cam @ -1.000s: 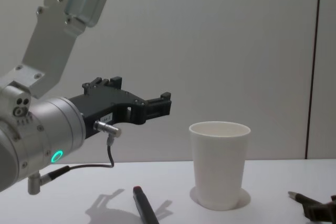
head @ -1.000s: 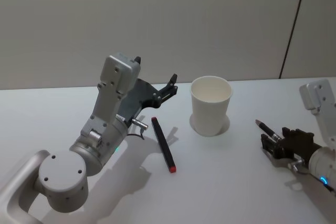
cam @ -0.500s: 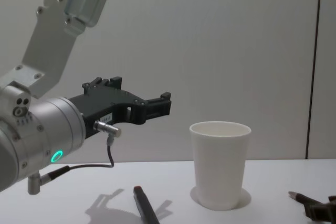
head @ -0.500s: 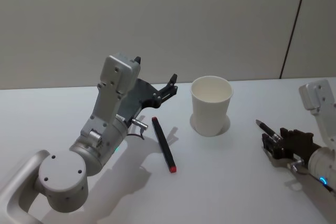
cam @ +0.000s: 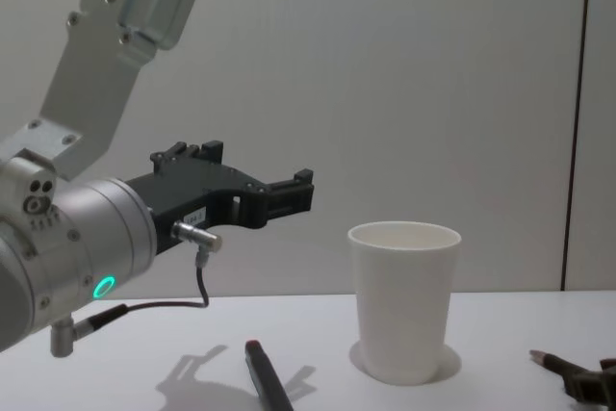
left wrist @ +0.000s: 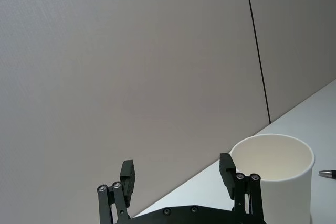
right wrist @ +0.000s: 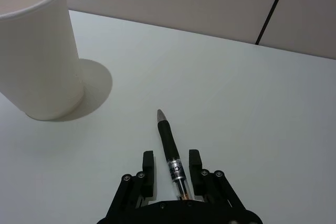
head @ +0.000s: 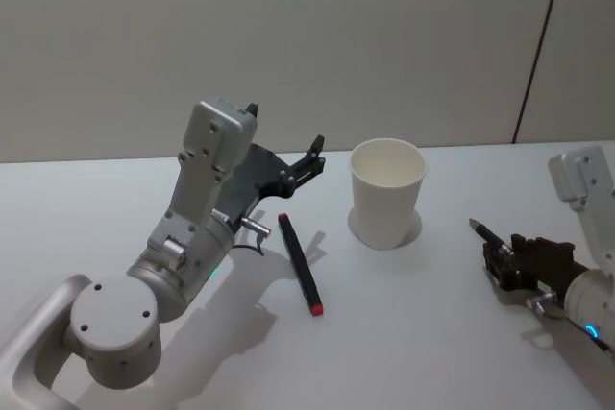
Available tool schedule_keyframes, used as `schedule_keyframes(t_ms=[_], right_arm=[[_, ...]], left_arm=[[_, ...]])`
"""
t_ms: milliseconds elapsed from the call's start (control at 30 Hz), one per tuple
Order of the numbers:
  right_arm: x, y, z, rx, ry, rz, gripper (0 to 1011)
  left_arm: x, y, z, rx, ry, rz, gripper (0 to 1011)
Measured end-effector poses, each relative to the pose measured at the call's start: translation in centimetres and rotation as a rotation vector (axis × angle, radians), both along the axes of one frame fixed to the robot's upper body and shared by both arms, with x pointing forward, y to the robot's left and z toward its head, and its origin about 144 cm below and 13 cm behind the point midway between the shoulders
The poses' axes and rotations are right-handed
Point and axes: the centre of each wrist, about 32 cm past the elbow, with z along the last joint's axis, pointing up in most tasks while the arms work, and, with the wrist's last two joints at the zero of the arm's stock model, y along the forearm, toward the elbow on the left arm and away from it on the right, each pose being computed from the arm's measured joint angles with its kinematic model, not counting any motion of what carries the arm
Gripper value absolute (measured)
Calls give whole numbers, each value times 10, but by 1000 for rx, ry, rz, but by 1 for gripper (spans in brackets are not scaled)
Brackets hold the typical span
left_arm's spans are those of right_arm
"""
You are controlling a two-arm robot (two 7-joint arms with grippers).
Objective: Place the pen into the pen holder.
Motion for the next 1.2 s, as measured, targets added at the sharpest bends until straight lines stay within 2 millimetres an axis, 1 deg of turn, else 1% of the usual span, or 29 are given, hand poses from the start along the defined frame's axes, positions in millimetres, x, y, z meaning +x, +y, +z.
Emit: schedule_keyframes(t_ms=[1200], right_arm=[[1, -1, 0, -2, 2, -30, 175]], left_arm=[[0, 0, 0, 0, 0, 0, 1001]])
